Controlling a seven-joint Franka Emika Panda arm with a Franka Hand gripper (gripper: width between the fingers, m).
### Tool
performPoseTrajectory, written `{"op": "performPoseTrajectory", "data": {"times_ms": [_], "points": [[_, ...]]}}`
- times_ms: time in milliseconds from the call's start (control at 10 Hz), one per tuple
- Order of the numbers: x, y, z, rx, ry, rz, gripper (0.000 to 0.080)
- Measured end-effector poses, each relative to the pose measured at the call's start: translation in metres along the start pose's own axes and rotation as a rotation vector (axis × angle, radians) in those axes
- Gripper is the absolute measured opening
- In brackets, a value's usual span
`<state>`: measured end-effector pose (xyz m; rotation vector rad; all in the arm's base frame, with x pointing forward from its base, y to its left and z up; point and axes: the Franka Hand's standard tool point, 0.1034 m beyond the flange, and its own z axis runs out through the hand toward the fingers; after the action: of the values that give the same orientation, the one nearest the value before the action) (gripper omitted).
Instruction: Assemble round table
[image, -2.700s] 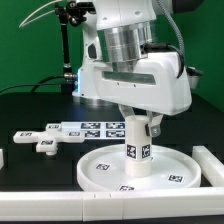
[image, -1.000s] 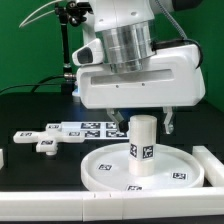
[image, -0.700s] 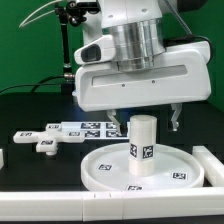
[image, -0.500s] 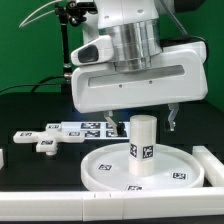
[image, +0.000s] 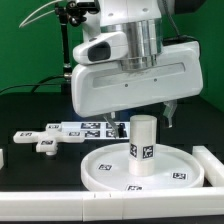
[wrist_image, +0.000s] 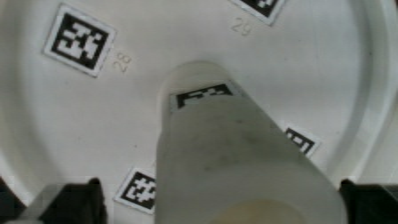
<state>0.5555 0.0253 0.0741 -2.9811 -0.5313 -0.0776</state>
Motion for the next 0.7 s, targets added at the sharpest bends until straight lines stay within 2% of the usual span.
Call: {"op": "performPoseTrajectory", "data": {"times_ms": [300, 700], "points": [[-0.0002, 0.0001, 0.0001, -0.011, -0.009, -0.219, 0.0649], [-0.0021, 0.0033, 0.0002, -0.013, -0.013, -0.418, 0.0649]]}}
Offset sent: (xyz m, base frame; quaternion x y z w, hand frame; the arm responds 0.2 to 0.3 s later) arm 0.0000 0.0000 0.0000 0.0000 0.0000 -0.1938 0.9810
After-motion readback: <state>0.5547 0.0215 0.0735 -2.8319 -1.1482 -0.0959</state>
